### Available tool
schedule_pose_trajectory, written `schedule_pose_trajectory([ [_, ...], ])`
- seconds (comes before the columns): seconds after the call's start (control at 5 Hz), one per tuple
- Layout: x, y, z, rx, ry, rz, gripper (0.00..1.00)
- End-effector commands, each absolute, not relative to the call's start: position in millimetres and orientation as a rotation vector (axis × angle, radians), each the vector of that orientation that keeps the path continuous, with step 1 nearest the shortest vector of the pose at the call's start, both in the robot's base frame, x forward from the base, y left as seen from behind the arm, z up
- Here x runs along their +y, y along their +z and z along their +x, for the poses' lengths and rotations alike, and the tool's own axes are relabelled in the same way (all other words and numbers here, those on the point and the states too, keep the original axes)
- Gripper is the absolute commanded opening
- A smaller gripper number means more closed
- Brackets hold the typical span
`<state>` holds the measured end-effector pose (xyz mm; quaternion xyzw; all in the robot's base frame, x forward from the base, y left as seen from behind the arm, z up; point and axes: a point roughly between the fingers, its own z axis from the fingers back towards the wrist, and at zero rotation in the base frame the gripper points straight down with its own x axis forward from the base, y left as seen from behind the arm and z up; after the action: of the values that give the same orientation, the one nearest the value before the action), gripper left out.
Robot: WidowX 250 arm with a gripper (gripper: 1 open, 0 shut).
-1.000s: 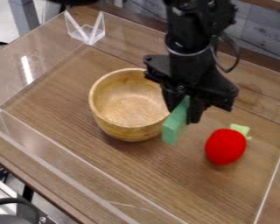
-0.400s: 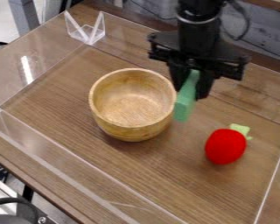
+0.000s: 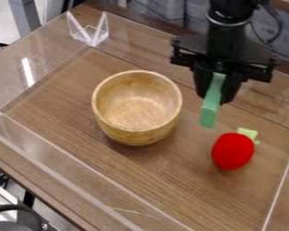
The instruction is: Put the green stick in the brown bowl
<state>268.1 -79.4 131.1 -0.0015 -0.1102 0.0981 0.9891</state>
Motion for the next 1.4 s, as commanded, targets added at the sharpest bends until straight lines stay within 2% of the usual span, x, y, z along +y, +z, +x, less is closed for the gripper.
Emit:
schedule_pose_trajectory([
  [0.0,-84.6,144.2,276.0,-0.262,0.217,-0.018,0.0],
  [0.4,-63.9,127.3,294.2,-0.253,0.163,-0.027,0.0],
  [1.2,-69.7,146.1,301.7,-0.241,0.169,-0.032,0.0],
])
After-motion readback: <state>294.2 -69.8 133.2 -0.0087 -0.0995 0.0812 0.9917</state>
